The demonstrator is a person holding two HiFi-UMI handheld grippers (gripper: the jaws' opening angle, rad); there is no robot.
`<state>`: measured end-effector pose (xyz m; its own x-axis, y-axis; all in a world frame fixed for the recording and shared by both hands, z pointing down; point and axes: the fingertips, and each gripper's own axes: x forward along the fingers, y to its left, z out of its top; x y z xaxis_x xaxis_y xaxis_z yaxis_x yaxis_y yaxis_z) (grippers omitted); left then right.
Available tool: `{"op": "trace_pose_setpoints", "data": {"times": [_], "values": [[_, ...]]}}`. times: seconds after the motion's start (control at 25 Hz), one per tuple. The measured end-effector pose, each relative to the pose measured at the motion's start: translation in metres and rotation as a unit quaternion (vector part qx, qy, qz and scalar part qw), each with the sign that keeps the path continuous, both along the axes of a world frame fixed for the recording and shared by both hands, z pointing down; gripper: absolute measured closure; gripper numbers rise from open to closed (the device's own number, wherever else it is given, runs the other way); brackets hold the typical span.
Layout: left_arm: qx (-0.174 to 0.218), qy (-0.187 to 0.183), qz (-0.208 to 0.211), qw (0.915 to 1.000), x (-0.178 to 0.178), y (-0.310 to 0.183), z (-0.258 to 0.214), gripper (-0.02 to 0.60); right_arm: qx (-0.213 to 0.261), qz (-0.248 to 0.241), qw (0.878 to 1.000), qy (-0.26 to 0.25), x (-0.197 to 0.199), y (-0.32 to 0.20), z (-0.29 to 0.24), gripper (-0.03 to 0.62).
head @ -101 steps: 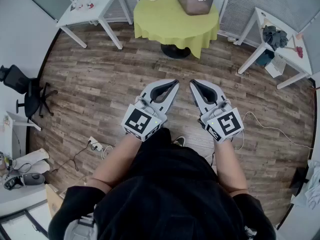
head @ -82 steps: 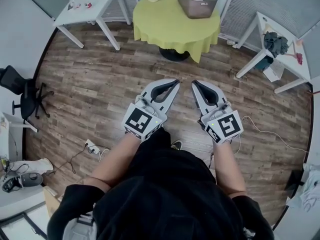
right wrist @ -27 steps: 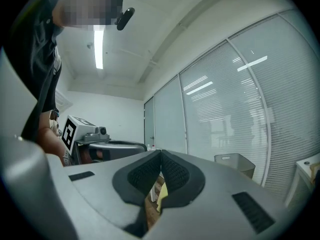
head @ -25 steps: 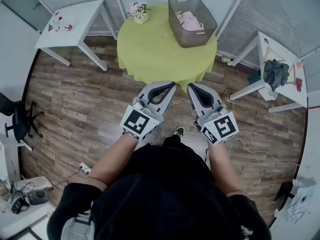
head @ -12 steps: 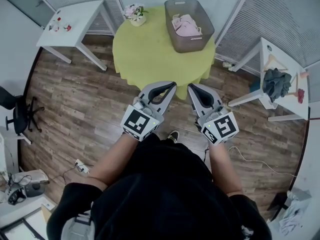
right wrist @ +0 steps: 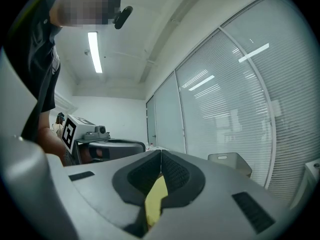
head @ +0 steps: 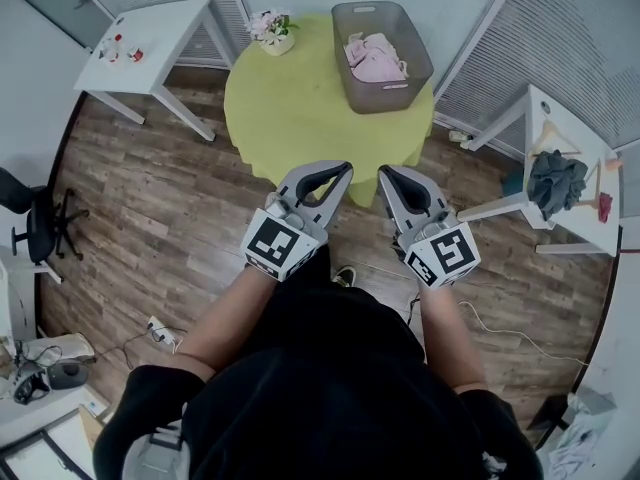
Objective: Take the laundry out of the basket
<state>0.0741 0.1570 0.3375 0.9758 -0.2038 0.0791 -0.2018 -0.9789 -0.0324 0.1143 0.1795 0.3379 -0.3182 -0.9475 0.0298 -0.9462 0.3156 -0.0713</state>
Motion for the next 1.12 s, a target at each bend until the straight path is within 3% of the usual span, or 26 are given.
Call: {"op": "trace_pose_setpoints", "data": {"times": [1.12], "values": [[-0.016,0.003,0.06,0.9981,0.072,-0.221,0.016,0.571,-0.04,0.053,0.998,0.012,0.065,-0.222,0.017,0.571]]}}
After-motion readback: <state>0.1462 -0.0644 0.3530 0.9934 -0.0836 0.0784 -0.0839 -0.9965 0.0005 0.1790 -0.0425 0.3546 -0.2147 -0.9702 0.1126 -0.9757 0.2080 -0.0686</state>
